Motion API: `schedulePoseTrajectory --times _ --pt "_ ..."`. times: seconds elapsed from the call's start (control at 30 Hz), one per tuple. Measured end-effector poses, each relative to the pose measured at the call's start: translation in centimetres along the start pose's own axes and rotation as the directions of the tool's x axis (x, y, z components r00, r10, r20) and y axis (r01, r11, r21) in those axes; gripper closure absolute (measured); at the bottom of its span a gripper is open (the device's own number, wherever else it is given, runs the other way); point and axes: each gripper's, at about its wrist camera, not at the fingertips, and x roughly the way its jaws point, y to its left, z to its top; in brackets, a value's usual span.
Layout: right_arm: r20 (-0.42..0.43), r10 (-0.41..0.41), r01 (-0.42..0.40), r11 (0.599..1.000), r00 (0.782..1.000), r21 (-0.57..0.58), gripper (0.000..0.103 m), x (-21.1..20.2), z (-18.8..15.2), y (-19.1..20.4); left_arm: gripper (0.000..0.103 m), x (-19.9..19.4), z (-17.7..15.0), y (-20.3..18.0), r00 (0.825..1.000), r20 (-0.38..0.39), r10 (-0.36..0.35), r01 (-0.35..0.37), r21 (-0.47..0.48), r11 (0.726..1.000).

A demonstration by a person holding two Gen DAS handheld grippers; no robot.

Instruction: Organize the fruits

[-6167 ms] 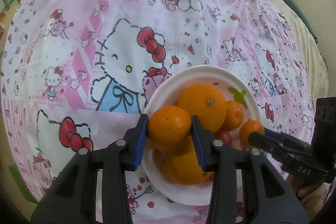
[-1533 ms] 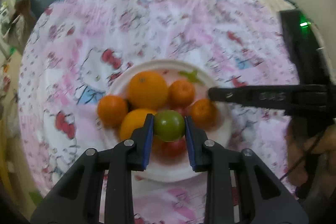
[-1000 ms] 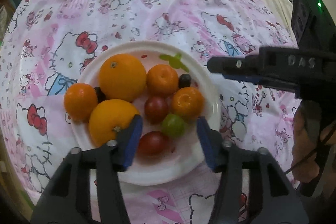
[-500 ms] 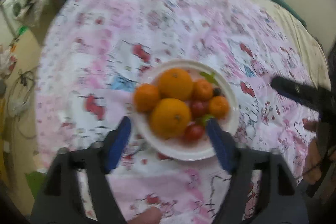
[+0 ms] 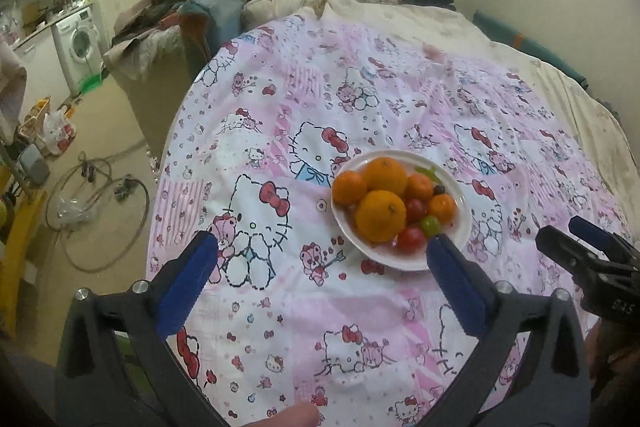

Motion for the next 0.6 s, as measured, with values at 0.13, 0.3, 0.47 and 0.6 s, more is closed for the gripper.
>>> schedulePoseTrajectory --times 0.13,0.3,0.47,0.6 --pt "-0.003 -0.024 0.024 1.000 1.000 -0.009 0.000 0.7 -0.5 0.4 0.000 0.4 0.1 0.0 1.000 0.018 0.018 -0.018 0.005 1.000" --pt "0.003 -0.048 0.048 0.999 0.999 -0.003 0.000 1.4 -0.3 0.1 0.000 1.2 -0.1 0.2 1.000 -0.026 -0.011 0.010 -0.039 0.999" --pt "0.004 -0.042 0.042 0.999 0.999 0.012 0.000 1.5 -0.1 -0.1 0.000 1.1 -0.1 -0.2 1.000 -0.017 0.001 -0.001 -0.031 1.000" --pt "0.000 -0.041 0.041 0.999 0.999 0.015 0.000 1.5 -0.1 -0.1 0.000 1.2 -0.1 -0.6 1.000 -0.015 0.007 -0.007 -0.009 1.000"
